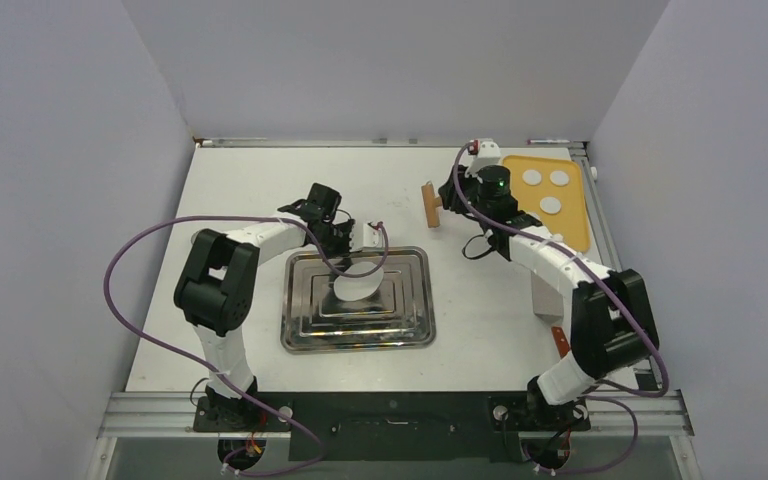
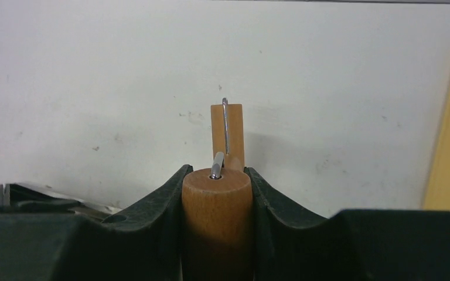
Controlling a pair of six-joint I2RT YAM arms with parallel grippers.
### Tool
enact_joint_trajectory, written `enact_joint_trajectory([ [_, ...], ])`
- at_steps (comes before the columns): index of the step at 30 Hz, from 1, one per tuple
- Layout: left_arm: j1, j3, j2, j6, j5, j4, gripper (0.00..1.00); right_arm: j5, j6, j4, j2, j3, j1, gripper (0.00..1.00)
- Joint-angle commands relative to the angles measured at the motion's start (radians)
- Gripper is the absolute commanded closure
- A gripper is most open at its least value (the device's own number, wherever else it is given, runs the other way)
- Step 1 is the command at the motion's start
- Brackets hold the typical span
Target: Roll out the dumpling wrappers from the dough
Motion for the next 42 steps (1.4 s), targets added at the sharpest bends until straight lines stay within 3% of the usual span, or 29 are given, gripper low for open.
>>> enact_joint_trajectory([
  [1, -0.006, 0.004, -0.007, -0.044, 0.003, -0.106, 0.84, -0.103, 0.238, 0.241, 0.106, 0.105, -0.031, 0.92],
  [5, -0.004, 0.023, -0.033, -0.082, -0.021, -0.085, 0.77, -0.125, 0.378, 0.383, 0.166, 0.09, -0.049, 0.91],
  [11, 0.001, 0.043, -0.083, -0.129, -0.047, -0.097, 0.65, -0.144, 0.536, 0.468, 0.275, 0.057, -0.07, 0.91],
  [18, 0.068, 0.011, -0.208, -0.184, -0.054, -0.136, 0.59, -0.114, 0.621, 0.413, 0.339, -0.027, -0.097, 0.72],
  [30, 0.328, -0.011, -0.368, -0.209, -0.077, -0.289, 0.39, -0.014, 0.535, 0.305, 0.341, -0.124, -0.118, 0.39],
  [33, 0.392, -0.023, -0.385, -0.205, -0.115, -0.302, 0.33, 0.031, 0.495, 0.246, 0.322, -0.115, -0.116, 0.21],
  [42, 0.62, 0.005, -0.403, -0.232, -0.259, -0.289, 0.28, 0.29, 0.223, 0.004, 0.202, -0.02, -0.002, 0.15],
])
